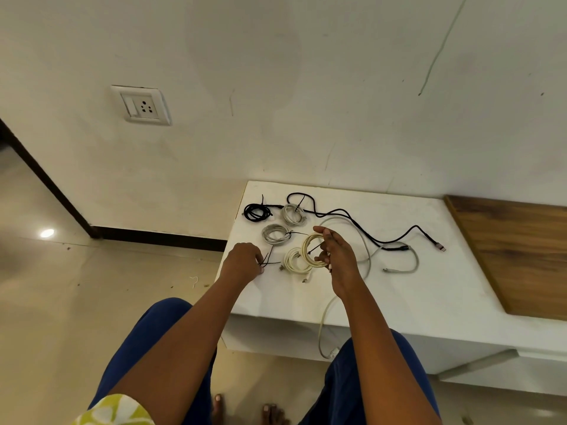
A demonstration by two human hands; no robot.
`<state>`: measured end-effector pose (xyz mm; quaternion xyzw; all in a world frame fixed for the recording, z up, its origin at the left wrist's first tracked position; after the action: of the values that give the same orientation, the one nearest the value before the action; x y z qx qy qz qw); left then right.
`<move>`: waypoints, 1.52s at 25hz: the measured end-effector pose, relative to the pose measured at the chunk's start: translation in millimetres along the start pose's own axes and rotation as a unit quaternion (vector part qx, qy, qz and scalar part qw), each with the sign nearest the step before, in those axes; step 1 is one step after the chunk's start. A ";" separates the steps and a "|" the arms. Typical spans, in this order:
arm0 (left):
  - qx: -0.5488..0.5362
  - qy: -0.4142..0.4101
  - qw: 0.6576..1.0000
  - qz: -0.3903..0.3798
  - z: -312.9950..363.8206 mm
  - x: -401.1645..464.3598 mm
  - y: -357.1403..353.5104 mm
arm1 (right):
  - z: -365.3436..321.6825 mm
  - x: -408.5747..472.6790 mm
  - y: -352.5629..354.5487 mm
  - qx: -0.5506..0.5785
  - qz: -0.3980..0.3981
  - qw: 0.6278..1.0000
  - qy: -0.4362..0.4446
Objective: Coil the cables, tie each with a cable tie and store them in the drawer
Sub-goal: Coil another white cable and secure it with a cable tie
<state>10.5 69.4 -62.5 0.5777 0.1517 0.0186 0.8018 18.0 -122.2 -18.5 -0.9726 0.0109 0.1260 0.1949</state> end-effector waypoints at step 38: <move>-0.515 -0.043 0.844 -0.143 59.7 -10.7 31.5 | -2.6 9.2 -1.1 -0.128 0.005 0.982 0.141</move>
<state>20.7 22.7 -13.7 0.0537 0.1665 -0.0461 0.9835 27.6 -121.9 -18.0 -0.9975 0.0267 -0.0114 0.0652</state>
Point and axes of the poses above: each hand's wrist, its own x-axis towards the middle knuckle, its own y-axis out of the back of the hand, z = x × y, the point moved 1 cm from there along x, towards the middle knuckle, and after that the axes turned 14 degrees about x, right-handed, at the moved point
